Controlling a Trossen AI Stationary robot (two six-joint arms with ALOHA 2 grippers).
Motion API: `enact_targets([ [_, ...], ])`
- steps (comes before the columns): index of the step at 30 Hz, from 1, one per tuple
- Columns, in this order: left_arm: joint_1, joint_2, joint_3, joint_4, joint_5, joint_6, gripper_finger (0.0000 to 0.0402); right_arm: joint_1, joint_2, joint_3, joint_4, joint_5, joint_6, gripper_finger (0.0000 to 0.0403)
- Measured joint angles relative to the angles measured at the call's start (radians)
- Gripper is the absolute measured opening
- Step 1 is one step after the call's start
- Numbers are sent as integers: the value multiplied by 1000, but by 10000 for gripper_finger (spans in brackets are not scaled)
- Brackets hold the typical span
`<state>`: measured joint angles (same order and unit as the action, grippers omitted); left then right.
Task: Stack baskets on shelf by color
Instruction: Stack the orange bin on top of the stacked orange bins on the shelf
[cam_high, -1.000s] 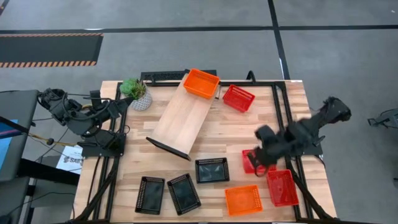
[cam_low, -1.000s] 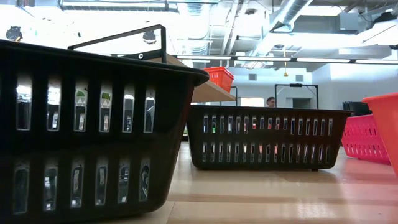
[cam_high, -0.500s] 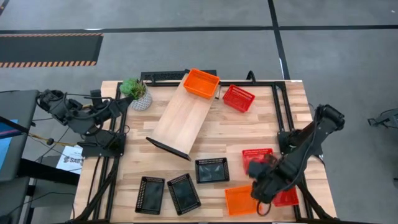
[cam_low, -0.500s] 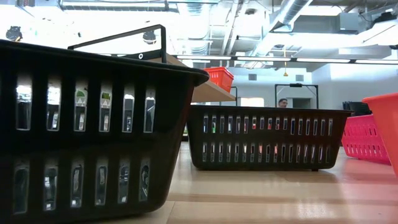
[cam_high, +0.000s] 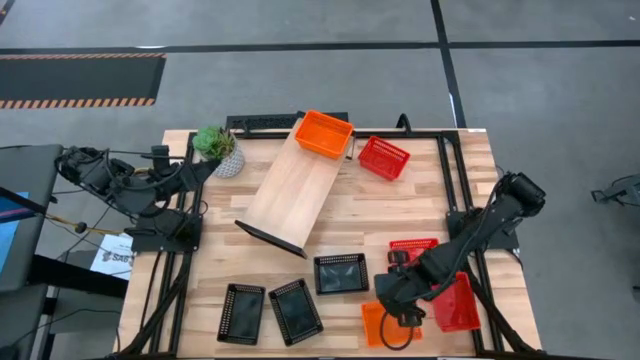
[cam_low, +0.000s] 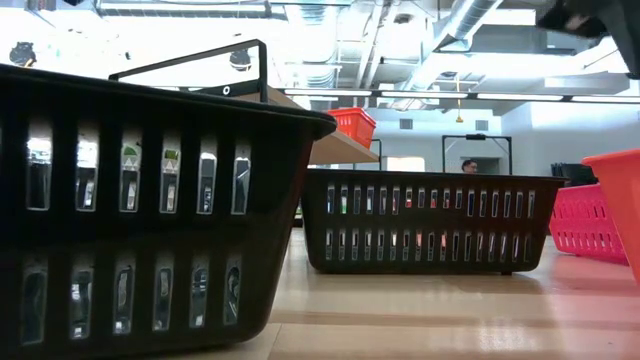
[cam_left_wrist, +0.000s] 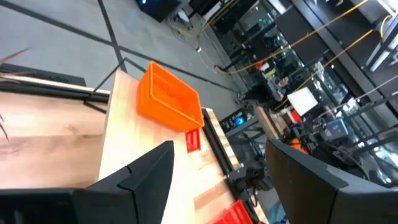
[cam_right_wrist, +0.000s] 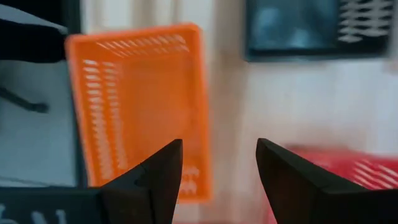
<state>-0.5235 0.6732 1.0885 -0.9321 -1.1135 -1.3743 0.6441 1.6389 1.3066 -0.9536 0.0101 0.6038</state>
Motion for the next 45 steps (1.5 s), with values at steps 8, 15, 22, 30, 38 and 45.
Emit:
enact_targets([
  [8, 3, 18, 0, 0, 17, -24, 242, -15, 2, -164, 227, -73, -3, 226],
  [15, 3, 33, 0, -2, 18, -26, 242, -24, 3, -260, 319, -88, -3, 226],
  [22, 3, 34, 0, -2, 19, -29, 242, -40, 3, -321, 386, -88, 13, 216],
  [30, 3, 34, 0, -5, 18, -30, 242, -51, 3, -324, 388, -87, -7, 139],
  [38, 3, 34, 0, -5, 17, -29, 242, -51, 3, -324, 390, -97, -10, 41],
  [45, 3, 34, 0, -5, 18, -23, 242, -51, 2, -322, 398, -159, -2, 21],
])
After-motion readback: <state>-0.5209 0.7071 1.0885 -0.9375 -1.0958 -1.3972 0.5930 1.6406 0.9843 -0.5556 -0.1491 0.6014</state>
